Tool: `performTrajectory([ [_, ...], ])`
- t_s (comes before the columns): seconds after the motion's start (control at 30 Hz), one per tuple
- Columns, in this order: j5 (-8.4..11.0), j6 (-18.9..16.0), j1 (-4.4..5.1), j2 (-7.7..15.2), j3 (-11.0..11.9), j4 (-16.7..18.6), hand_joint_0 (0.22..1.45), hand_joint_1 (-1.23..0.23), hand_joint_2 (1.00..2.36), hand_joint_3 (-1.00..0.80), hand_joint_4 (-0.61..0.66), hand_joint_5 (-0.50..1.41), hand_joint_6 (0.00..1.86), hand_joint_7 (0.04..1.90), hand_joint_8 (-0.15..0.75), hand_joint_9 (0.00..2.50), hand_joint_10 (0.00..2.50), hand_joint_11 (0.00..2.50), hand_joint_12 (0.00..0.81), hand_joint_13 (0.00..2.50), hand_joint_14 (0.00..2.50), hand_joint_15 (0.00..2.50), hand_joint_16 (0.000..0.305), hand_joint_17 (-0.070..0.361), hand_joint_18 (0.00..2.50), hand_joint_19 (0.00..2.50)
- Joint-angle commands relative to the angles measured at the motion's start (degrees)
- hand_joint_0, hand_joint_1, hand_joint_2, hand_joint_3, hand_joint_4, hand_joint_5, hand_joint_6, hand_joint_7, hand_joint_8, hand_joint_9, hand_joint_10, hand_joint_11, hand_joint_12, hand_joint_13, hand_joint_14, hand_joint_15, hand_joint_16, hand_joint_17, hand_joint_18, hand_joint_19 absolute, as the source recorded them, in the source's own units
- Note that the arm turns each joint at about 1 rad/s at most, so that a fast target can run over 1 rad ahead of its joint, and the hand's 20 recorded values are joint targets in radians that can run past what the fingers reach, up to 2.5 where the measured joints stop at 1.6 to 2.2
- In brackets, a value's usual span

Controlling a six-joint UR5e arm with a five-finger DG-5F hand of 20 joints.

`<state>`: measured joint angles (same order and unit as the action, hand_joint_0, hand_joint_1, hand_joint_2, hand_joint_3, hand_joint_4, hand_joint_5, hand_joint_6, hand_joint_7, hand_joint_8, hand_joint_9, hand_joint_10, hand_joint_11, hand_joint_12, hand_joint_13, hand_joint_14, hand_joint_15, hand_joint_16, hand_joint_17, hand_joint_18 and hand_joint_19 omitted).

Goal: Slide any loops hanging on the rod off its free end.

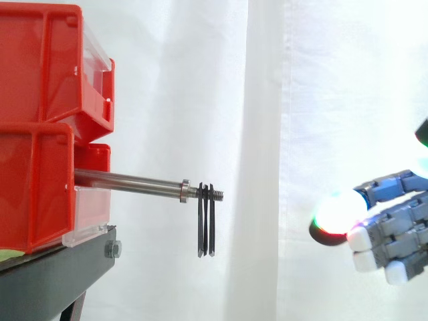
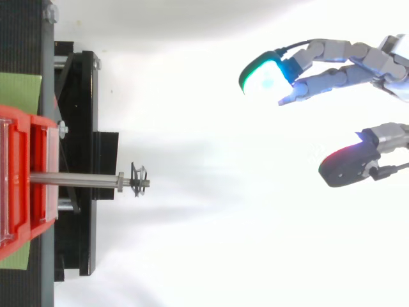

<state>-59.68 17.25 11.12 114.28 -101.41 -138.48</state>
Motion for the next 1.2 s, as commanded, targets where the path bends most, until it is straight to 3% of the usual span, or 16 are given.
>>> performTrajectory([
  [0.0,0.01,0.33,-0.40,1.74,2.71,1.29,0.54,-0.66,1.00,-0.48,0.33,-0.16,0.50,0.83,0.277,0.59,0.00,0.09,0.390,0.64,0.01,0.23,0.057,0.128,0.62,0.47],
  [0.07,-0.08,0.41,-0.75,2.18,4.82,-0.91,0.54,-0.66,1.00,-0.48,0.33,-0.16,0.50,0.83,0.279,0.59,0.00,0.08,0.391,0.64,0.01,0.23,0.057,0.128,0.62,0.48],
  [0.2,0.18,2.17,-0.75,2.27,5.87,-2.14,0.54,-0.65,1.00,-0.48,0.33,-0.16,0.50,0.83,0.278,0.59,0.00,0.08,0.390,0.65,0.01,0.22,0.057,0.128,0.63,0.48],
  [0.3,0.44,2.87,-0.75,3.59,5.87,-1.18,0.54,-0.65,1.00,-0.48,0.33,-0.16,0.50,0.83,0.278,0.59,0.00,0.09,0.390,0.65,0.01,0.23,0.057,0.128,0.63,0.47],
  [0.4,0.27,1.38,-0.92,6.40,7.10,0.76,0.54,-0.65,1.00,-0.48,0.33,-0.16,0.50,0.83,0.279,0.59,0.00,0.08,0.389,0.65,0.01,0.23,0.057,0.128,0.63,0.48],
  [0.53,-0.08,0.85,-1.10,6.93,8.42,0.49,0.55,-0.65,1.00,-0.48,0.34,-0.16,0.50,0.83,0.279,0.59,0.00,0.08,0.390,0.65,0.01,0.23,0.057,0.128,0.63,0.49],
  [0.73,0.44,5.16,-0.04,7.01,10.53,2.87,0.55,-0.65,1.00,-0.48,0.33,-0.16,0.50,0.83,0.278,0.59,0.00,0.09,0.390,0.65,0.01,0.23,0.057,0.129,0.63,0.48],
  [0.9,0.62,7.97,0.39,7.28,10.71,3.40,0.55,-0.65,1.00,-0.48,0.34,-0.16,0.50,0.83,0.278,0.59,0.00,0.09,0.389,0.65,0.01,0.24,0.057,0.129,0.64,0.49],
  [1.0,0.44,7.44,0.57,9.30,10.80,3.48,0.55,-0.65,1.00,-0.48,0.33,-0.16,0.50,0.83,0.278,0.59,0.00,0.08,0.390,0.65,0.01,0.23,0.058,0.129,0.64,0.49],
  [1.03,0.36,6.83,0.66,11.14,10.80,3.66,0.55,-0.65,1.00,-0.48,0.33,-0.16,0.50,0.83,0.278,0.59,0.00,0.09,0.390,0.65,0.01,0.23,0.058,0.129,0.64,0.49],
  [1.07,0.36,6.83,0.66,11.14,10.80,3.66,0.55,-0.65,1.00,-0.48,0.34,-0.16,0.50,0.83,0.277,0.59,0.00,0.09,0.390,0.65,0.01,0.23,0.058,0.129,0.64,0.49],
  [1.13,0.09,4.37,0.83,14.48,12.03,3.83,0.55,-0.65,1.00,-0.48,0.33,-0.16,0.50,0.83,0.277,0.59,0.00,0.08,0.391,0.65,0.01,0.23,0.058,0.130,0.64,0.49],
  [1.17,0.01,3.75,0.83,14.92,12.47,3.57,0.55,-0.65,1.00,-0.48,0.33,-0.16,0.50,0.83,0.278,0.59,0.00,0.08,0.391,0.65,0.01,0.23,0.058,0.130,0.64,0.50],
])
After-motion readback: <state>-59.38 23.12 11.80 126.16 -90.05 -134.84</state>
